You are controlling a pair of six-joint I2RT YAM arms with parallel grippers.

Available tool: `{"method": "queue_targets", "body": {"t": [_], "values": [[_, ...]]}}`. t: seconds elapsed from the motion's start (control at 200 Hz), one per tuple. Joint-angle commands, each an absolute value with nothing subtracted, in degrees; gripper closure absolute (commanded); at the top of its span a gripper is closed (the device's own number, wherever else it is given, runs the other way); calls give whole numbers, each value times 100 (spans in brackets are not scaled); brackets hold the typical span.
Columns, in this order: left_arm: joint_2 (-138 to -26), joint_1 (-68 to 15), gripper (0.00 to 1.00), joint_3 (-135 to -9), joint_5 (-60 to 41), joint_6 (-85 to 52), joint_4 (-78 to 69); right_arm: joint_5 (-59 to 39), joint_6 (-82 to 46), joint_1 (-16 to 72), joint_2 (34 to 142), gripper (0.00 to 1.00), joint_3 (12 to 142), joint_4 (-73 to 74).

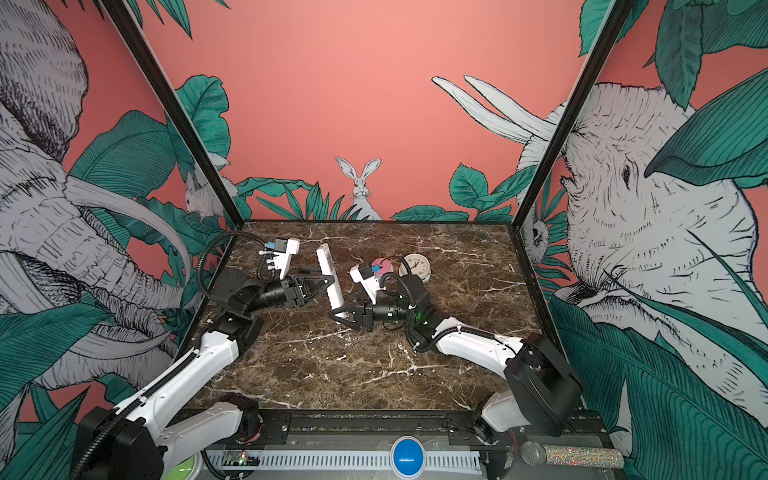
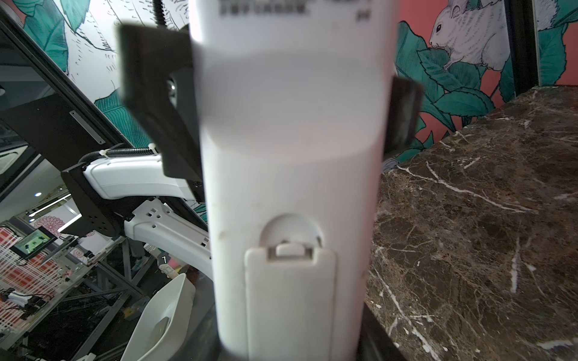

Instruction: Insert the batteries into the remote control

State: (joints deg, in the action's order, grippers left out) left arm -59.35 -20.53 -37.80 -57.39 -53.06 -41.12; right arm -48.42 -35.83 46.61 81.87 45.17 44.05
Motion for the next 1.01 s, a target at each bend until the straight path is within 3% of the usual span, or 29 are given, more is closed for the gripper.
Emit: {"method": "queue_targets", "body": {"t": [0.0,0.48,0.735,1.0], "values": [[-5898,-2065,39,-3937,-5845,-5361,-4392,-5029,-3730,4640,8248,86,4647,5060],[-5904,-2065,69,-3946,-5829,-5348,-4364,-4940,-3617,4641,8252,84,4657,4872],[-5851,-2067,80,-3963,-5687,-5121,-4041,-4441,-3162,4659,7991,52,4614,4338],[-5766,-2065,85,-4042,-5557,-4806,-3579,-4254,-2880,4667,7837,26,4674,3869]]}}
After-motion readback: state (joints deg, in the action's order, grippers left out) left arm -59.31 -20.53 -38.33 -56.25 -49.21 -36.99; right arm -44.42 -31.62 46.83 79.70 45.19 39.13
